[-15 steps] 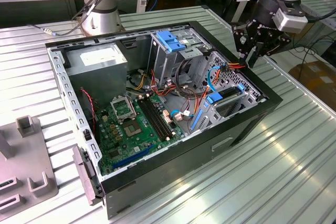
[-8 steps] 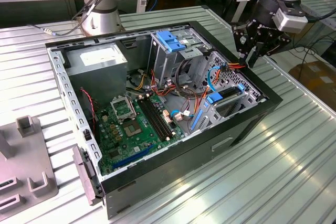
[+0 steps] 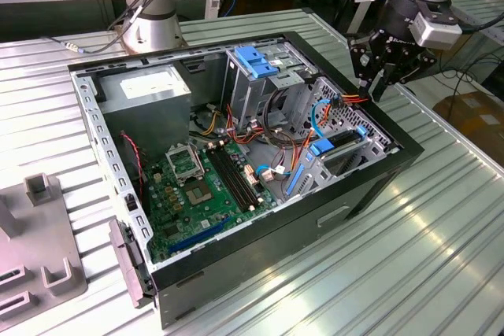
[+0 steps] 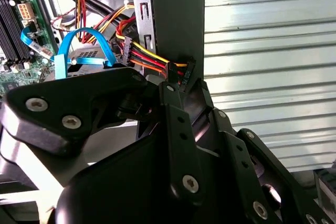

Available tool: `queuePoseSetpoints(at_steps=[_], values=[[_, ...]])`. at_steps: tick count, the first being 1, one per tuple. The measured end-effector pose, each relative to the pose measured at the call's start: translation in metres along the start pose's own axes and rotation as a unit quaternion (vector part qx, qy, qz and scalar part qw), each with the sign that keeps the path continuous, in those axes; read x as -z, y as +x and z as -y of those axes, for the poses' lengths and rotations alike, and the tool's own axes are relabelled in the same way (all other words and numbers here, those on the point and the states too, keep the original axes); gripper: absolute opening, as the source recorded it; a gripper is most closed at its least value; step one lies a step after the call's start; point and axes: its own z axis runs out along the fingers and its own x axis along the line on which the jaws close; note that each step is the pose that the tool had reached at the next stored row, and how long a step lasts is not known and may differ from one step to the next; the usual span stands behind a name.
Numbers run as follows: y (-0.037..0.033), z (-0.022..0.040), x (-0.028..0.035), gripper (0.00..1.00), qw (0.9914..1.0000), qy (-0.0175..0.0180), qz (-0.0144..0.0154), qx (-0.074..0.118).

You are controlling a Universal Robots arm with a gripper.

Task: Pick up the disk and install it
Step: 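Insert the first disk wire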

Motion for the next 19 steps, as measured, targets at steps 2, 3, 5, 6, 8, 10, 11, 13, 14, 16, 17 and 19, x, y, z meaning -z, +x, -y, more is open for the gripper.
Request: queuePoseSetpoints(at_steps=[2,3,5,6,8,10,11,13,14,16,17,19], values=[[-0.0001,0.0002,-0.0002,0.32,0.99992,0.0011,0.0003,0.013],[-0.0002,0.0003,-0.0005,0.32,0.99978,0.0018,0.0004,0.021],[-0.0005,0.0005,-0.0012,0.32,0.99931,0.0032,0.0008,0.037],[-0.0006,0.0007,-0.0018,0.32,0.99883,0.0041,0.001,0.048],[0.0006,0.0017,-0.0022,0.32,0.99859,0.0047,0.0011,0.053],[0.0011,0.002,-0.0022,0.32,0.99858,0.0046,0.001,0.053],[0.0011,0.002,-0.0023,0.32,0.99858,0.0043,0.0008,0.053],[0.0011,0.002,-0.0023,0.32,0.99858,0.0041,0.0007,0.053],[0.0011,0.002,-0.0024,0.32,0.99858,0.0041,0.0007,0.053],[0.0011,0.002,-0.0026,0.32,0.99858,0.0041,0.0007,0.053],[0.0011,0.002,-0.0027,0.32,0.99858,0.0041,0.0007,0.053],[0.0011,0.0021,-0.0028,0.18,0.99858,0.0039,0.0006,0.053]])
